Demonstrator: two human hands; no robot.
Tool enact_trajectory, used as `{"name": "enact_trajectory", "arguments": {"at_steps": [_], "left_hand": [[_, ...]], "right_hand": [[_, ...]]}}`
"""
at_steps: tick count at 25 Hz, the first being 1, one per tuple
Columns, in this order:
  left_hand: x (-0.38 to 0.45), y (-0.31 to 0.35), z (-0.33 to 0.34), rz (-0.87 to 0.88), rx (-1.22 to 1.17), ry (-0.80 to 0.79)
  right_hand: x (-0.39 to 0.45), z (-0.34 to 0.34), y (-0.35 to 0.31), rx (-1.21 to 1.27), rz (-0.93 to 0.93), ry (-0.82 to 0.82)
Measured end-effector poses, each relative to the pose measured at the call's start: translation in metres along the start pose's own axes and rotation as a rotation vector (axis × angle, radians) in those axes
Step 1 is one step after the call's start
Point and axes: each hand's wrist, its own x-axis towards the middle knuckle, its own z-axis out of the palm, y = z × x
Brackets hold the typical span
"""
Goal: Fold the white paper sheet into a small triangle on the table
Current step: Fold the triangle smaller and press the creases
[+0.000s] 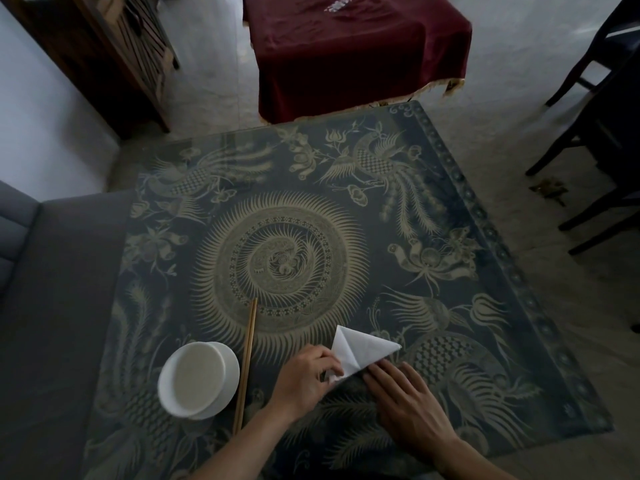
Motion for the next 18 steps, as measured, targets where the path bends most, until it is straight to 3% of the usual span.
{"name": "enact_trajectory", "arguments": {"at_steps": [7, 18], "left_hand": [[-0.02, -0.011, 0.004, 0.063, 0.135, -0.042], [-0.036, -0.02, 0.005, 0.215, 0.31, -0.143]], "right_hand": [[0.012, -0.013, -0.003, 0.064, 0.027, 0.045], [0.035, -0.016, -0.008, -0.097, 0.094, -0.162]]}}
